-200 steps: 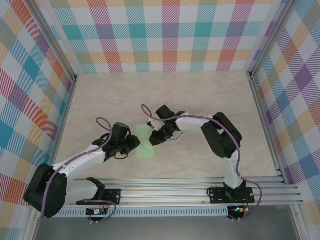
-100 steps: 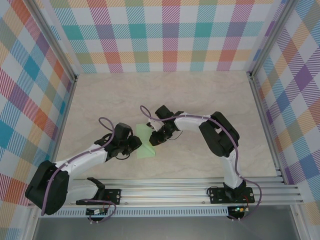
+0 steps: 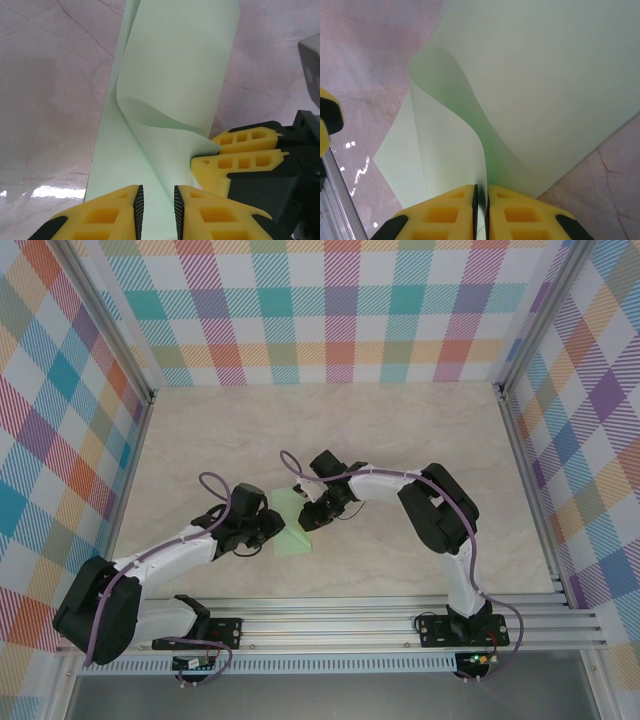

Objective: Fold a paper plane with a square sheet of paper (pick it up from the middle)
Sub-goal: Fold the triangle a second time at the center of the table.

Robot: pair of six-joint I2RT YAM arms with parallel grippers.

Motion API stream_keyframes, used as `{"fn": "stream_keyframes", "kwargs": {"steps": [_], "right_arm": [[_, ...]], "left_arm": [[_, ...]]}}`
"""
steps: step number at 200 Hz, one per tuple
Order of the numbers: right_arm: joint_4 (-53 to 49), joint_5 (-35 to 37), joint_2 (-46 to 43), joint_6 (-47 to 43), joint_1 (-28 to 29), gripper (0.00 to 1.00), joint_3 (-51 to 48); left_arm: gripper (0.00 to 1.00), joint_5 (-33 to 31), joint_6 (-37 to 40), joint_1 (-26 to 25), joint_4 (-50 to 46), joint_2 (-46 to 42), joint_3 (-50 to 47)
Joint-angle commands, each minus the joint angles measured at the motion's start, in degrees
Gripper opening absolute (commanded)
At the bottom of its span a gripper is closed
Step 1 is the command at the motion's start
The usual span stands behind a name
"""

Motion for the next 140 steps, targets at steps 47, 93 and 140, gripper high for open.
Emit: {"fn": "stream_keyframes", "kwargs": {"steps": [47, 93, 140], "right_arm": [[1.88, -1.28, -3.31, 1.71, -0.31, 0.13, -3.23], [1.77, -0.39, -4.35, 2.2, -0.31, 0.13, -3.03], [1.64, -0.01, -5.99, 2.42, -0.32, 0.13, -3.53]], "left_arm": [[0.25, -0.93, -0.58, -0.7, 0.09, 1.57, 2.88], [0.25, -0.63, -0.52, -0.7, 0.3, 1.81, 2.88], [0.25, -0.36, -0.52, -0.7, 0.3, 2.06, 2.74]]}}
